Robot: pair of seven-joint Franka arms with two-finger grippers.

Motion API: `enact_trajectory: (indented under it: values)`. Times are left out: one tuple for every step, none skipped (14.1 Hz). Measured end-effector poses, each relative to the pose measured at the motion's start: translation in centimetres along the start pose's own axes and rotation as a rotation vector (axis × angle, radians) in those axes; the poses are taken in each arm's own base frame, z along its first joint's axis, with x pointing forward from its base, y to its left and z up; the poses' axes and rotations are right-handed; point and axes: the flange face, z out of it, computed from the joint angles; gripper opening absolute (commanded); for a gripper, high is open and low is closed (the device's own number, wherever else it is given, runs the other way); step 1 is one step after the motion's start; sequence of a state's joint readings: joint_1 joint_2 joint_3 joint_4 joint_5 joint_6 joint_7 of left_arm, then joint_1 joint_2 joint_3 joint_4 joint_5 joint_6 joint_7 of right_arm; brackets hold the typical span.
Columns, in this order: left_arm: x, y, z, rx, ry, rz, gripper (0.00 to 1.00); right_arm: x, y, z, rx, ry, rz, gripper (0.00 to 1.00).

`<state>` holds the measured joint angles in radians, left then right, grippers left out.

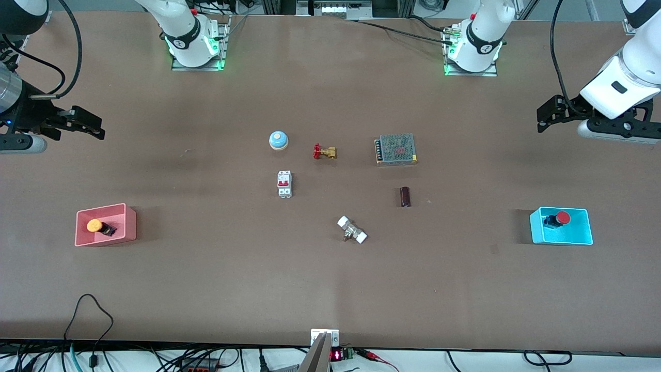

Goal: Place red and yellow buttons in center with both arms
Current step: 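Lower the left gripper into the cyan box while the right gripper enters the pink box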

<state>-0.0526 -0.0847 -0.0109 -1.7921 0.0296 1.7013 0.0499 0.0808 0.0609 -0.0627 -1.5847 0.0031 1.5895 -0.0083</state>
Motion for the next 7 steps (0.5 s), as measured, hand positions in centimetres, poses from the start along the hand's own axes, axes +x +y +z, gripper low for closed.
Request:
enact_trajectory:
  values:
    - [0.00,0.00,0.00,0.000,0.000,0.000,1.00,0.00,0.00,0.00,0.000,0.000,0.000,1.00]
    - [0.00,0.00,0.00,0.000,0.000,0.000,1.00,0.00,0.00,0.00,0.000,0.000,0.000,1.00]
    - [0.00,0.00,0.00,0.000,0.000,0.000,1.00,0.00,0.00,0.00,0.000,0.000,0.000,1.00]
    - [0.00,0.00,0.00,0.000,0.000,0.000,1.00,0.00,0.01,0.02,0.000,0.000,0.000,1.00]
    - [0.00,0.00,0.00,0.000,0.000,0.000,1.00,0.01,0.04,0.07,0.000,-0.002,0.001,1.00]
    - [0.00,0.00,0.00,0.000,0.000,0.000,1.00,0.01,0.10,0.18,0.000,-0.004,0.002,1.00]
    - [0.01,0.00,0.01,0.000,0.000,-0.001,1.00,0.02,0.20,0.39,0.000,-0.008,0.004,1.00]
